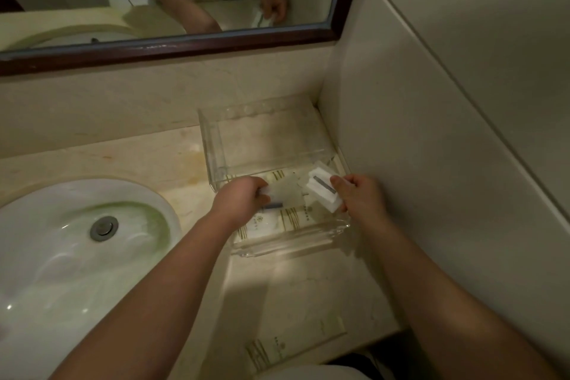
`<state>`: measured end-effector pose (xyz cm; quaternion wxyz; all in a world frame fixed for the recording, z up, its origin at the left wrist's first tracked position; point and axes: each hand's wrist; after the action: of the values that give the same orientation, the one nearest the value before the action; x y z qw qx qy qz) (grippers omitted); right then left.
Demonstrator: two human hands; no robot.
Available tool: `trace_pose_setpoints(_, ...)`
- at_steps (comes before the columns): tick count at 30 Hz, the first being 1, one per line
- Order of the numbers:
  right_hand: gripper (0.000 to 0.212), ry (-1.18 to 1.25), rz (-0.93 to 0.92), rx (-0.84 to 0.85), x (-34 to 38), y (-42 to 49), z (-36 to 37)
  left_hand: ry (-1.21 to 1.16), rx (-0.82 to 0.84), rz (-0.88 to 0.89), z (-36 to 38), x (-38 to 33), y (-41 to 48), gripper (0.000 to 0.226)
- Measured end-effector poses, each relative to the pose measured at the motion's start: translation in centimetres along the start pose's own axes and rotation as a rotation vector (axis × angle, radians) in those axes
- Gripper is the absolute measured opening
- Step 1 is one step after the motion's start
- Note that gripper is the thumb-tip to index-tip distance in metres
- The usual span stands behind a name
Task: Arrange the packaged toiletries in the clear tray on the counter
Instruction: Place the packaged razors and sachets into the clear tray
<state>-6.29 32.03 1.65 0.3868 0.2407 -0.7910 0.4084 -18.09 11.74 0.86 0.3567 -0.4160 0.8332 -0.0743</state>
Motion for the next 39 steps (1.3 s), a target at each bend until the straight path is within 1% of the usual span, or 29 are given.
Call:
trace_pose_setpoints(4, 0.014, -0.048, 0.021, 0.040, 0.7, 0.6, -0.1, 0.048, -0.021, 0.033, -0.1, -0.3, 0.4, 0.014)
trace_pose_setpoints(6, 0.015, -0.088, 0.033, 0.072, 0.7, 0.8, -0.2, 0.054, -0.029, 0.025, -0.1, -0.4, 0.4, 0.018)
trace_pose_setpoints(9, 0.016, -0.143, 0.036, 0.052, 0.6, 1.2, -0.3, 0.119, -0.063, -0.007, 0.1, -0.5, 0.6, 0.025)
trace_pose_setpoints(11, 0.019, -0.200, 0.038, 0.035, 0.7, 1.4, -0.3, 0.215, -0.115, -0.027, 0.6, -0.7, 0.7, 0.028)
trace_pose_setpoints(13, 0.024, -0.288, 0.011, 0.008, 0.8, 1.4, -0.2, 0.259, -0.207, -0.013, 1.1, -0.8, 0.7, 0.029)
trace_pose_setpoints(16, 0.022, -0.293, -0.024, -0.020, 0.7, 1.3, 0.0, 0.303, -0.322, 0.011, 2.1, -0.8, -0.1, 0.034)
trace_pose_setpoints(18, 0.021, -0.271, -0.030, -0.019, 0.5, 1.2, 0.0, 0.383, -0.373, -0.031, 2.8, -0.7, -1.3, 0.038)
trace_pose_setpoints(20, 0.022, -0.261, -0.031, -0.010, 0.2, 1.1, -0.1, 0.407, -0.367, -0.115, 3.5, -0.5, -2.3, 0.044)
trace_pose_setpoints(22, 0.023, -0.256, -0.023, -0.004, 0.0, 0.9, -0.2, 0.403, -0.331, -0.193, 4.0, -0.4, -3.0, 0.044)
trace_pose_setpoints(25, 0.022, -0.242, -0.030, -0.001, -0.3, 0.7, -0.1, 0.329, -0.307, -0.251, 3.8, 0.0, -3.1, 0.033)
trace_pose_setpoints(28, 0.022, -0.230, -0.049, 0.005, -0.3, 0.5, -0.2, 0.277, -0.330, -0.232, 3.4, 0.5, -3.0, 0.026)
trace_pose_setpoints(30, 0.021, -0.215, -0.058, 0.001, -0.4, 0.4, -0.4, 0.253, -0.372, -0.197, 3.1, 0.8, -2.8, 0.025)
trace_pose_setpoints(32, 0.020, -0.223, -0.063, 0.007, -0.5, 0.5, -0.5, 0.244, -0.407, -0.169, 2.9, 1.0, -2.5, 0.032)
trace_pose_setpoints(36, 0.020, -0.247, -0.080, 0.041, -0.2, 0.9, -0.5, 0.169, -0.436, -0.162, 3.0, 0.6, -2.0, 0.054)
trace_pose_setpoints(39, 0.020, -0.258, -0.078, 0.046, -0.1, 1.4, -0.6, 0.117, -0.446, -0.115, 3.7, 0.3, -2.5, 0.054)
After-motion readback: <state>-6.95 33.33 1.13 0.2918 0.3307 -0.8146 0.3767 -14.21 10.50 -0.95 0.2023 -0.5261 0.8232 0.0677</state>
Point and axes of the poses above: each hand's wrist, its own y-axis towards the middle knuckle, its own z-axis out of the palm, x = y × z, and after that the axes turned 10 degrees about x, right-handed
